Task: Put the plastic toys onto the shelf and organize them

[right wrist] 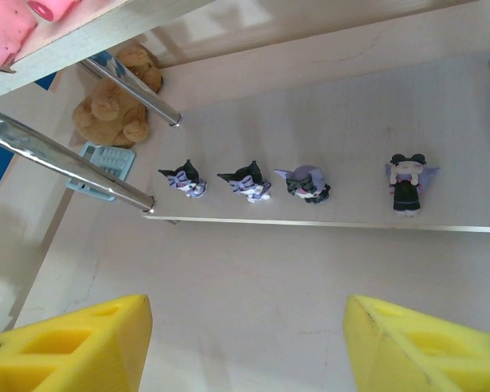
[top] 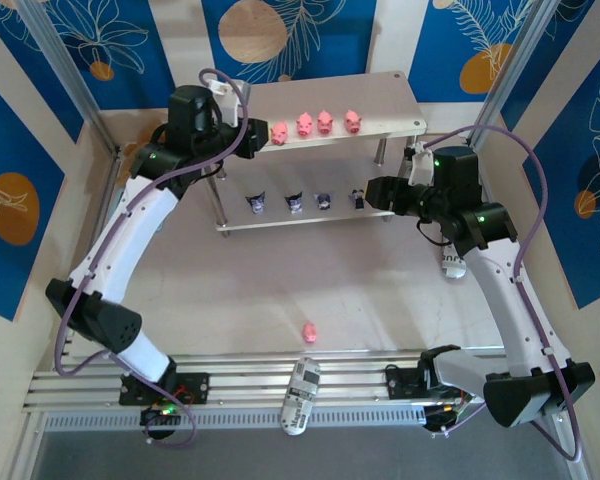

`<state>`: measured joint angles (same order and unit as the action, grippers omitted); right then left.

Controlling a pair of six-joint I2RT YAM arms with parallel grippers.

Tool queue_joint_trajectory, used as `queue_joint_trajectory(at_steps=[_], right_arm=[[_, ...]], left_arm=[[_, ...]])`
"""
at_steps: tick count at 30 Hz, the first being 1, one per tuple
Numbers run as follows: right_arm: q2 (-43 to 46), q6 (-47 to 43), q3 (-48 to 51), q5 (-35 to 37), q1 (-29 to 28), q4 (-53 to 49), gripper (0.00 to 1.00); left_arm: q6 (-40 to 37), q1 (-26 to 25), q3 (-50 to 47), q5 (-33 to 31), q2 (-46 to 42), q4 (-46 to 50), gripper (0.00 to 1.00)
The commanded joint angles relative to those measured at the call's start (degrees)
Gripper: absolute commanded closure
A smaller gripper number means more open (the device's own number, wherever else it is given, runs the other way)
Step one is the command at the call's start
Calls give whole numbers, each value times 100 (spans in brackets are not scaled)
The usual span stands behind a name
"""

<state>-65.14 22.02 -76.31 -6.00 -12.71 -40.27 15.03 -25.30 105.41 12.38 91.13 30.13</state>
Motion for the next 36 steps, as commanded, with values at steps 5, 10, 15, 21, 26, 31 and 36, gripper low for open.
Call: queue_joint_trajectory(at_steps=[5,10,15,21,26,31,36], right_arm=[[82,1,55,-116,16,-6,36],[73,52,46,-152,16,26,36],[72,62,31,-147,14,19,36],[72,51,19,-140,14,30,36],[72,8,-5,-103,19,7,36],[72,-5,13,-86,24,3,36],[72,-14,24,-90,26,11,36]], left_arm=[[-359,-153,9,77,-125,298,84],[-578,-215,453,27,153,986,95],[-641,-251,681,70,294,1126,96],[-654,-309,913,139,536,1228,97],[-613,-344,1019,185,667,1153,97],[-606,-361,1128,159,748,1121,97],[-589,-379,1206,133,796,1066,97]])
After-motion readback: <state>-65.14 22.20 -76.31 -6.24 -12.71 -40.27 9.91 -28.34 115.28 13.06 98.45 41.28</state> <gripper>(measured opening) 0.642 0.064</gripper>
